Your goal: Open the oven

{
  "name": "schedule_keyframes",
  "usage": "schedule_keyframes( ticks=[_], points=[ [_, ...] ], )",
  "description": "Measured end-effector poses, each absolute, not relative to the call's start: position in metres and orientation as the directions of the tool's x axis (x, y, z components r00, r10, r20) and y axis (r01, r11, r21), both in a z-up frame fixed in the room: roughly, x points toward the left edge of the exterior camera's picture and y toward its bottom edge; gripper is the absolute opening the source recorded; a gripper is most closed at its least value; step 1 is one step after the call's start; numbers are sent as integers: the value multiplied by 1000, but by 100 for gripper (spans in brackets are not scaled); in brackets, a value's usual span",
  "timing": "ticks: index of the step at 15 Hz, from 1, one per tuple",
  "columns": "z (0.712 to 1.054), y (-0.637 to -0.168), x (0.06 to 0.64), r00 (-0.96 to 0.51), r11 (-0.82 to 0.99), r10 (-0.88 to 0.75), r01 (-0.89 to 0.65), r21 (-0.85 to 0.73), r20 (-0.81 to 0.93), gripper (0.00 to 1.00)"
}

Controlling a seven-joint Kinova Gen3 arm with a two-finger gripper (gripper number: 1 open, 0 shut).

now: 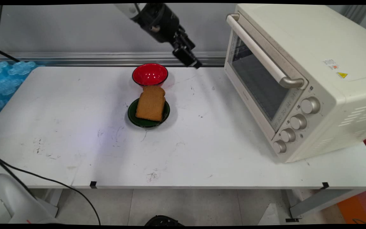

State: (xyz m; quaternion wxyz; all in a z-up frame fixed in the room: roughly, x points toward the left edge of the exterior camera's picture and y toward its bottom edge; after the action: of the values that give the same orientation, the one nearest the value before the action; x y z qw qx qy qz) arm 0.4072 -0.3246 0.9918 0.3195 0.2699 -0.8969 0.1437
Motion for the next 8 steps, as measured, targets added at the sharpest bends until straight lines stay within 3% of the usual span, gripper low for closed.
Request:
schedule_keyframes(
  ticks=[1, 8],
  points=[
    [997, -328, 404, -644, 812, -389, -577, -84, 659, 0],
    [1026, -351, 381, -608, 815, -365, -574, -73, 705, 0]
  ],
)
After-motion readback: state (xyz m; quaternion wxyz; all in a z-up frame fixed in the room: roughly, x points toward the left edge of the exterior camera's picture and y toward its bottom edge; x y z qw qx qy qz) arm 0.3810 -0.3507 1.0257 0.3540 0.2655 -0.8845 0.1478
